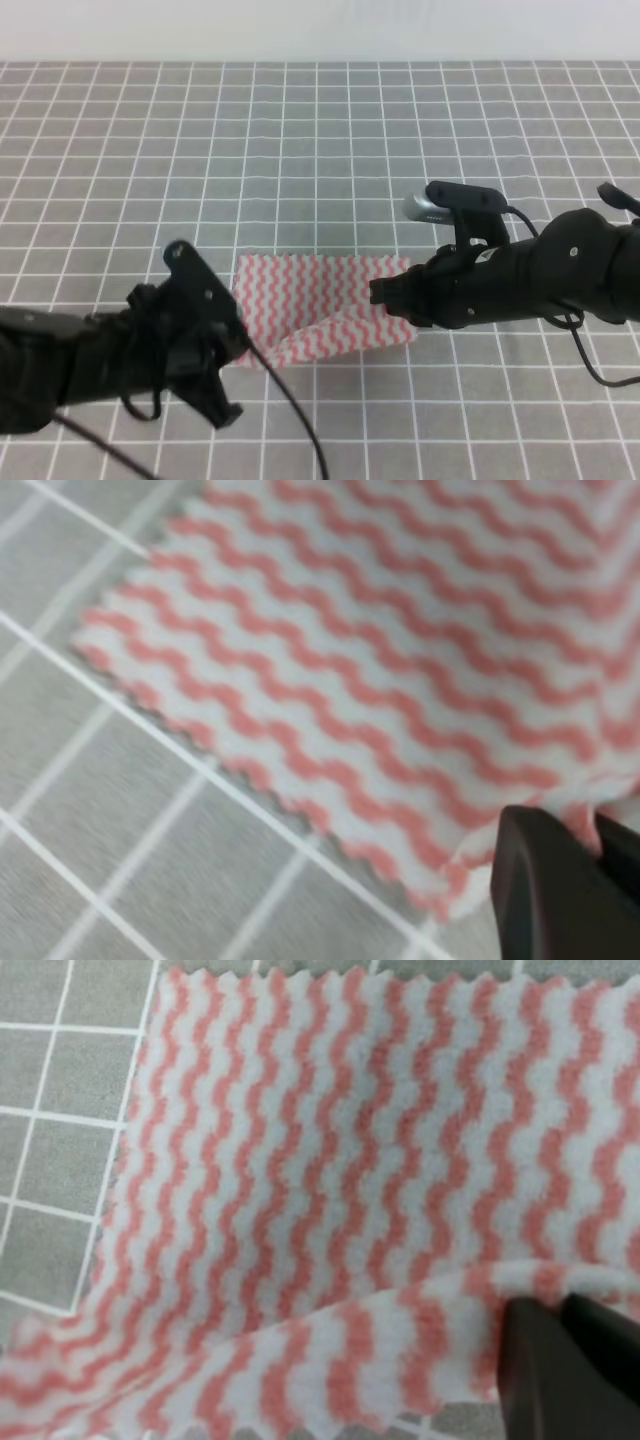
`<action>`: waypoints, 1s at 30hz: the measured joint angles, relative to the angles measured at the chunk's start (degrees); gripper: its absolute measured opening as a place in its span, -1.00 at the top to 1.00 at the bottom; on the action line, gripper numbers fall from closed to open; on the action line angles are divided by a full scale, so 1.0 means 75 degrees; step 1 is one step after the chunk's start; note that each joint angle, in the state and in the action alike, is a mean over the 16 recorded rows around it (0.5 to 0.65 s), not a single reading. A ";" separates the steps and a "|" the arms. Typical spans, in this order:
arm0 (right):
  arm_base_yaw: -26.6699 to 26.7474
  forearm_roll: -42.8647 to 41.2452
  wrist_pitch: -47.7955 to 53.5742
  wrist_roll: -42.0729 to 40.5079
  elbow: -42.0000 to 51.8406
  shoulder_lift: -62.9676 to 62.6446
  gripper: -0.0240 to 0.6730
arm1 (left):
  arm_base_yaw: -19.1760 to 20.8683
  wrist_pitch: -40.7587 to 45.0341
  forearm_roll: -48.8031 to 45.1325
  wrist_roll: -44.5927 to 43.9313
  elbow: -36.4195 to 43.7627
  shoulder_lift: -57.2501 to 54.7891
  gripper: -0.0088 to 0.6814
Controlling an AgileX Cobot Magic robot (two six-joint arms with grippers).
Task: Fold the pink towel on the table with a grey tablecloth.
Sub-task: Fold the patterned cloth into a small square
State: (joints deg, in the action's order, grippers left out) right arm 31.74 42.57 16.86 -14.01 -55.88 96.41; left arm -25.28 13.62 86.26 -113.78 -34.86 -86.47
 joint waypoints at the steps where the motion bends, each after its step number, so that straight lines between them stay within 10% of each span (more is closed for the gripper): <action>1: -0.0032 -0.0001 0.0014 0.0000 -0.0015 0.0000 0.97 | 0.0000 -0.0022 0.0112 0.0024 -0.0065 -0.0049 0.98; 30: -0.0596 -0.0181 0.0565 -0.0014 -0.0980 0.0914 0.97 | 0.0000 -0.0884 0.0853 0.0350 -0.1442 -0.1368 0.98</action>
State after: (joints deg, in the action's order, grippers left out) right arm 27.27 41.22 21.10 -14.12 -63.23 103.27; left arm -25.28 6.99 92.66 -111.16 -45.67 -96.73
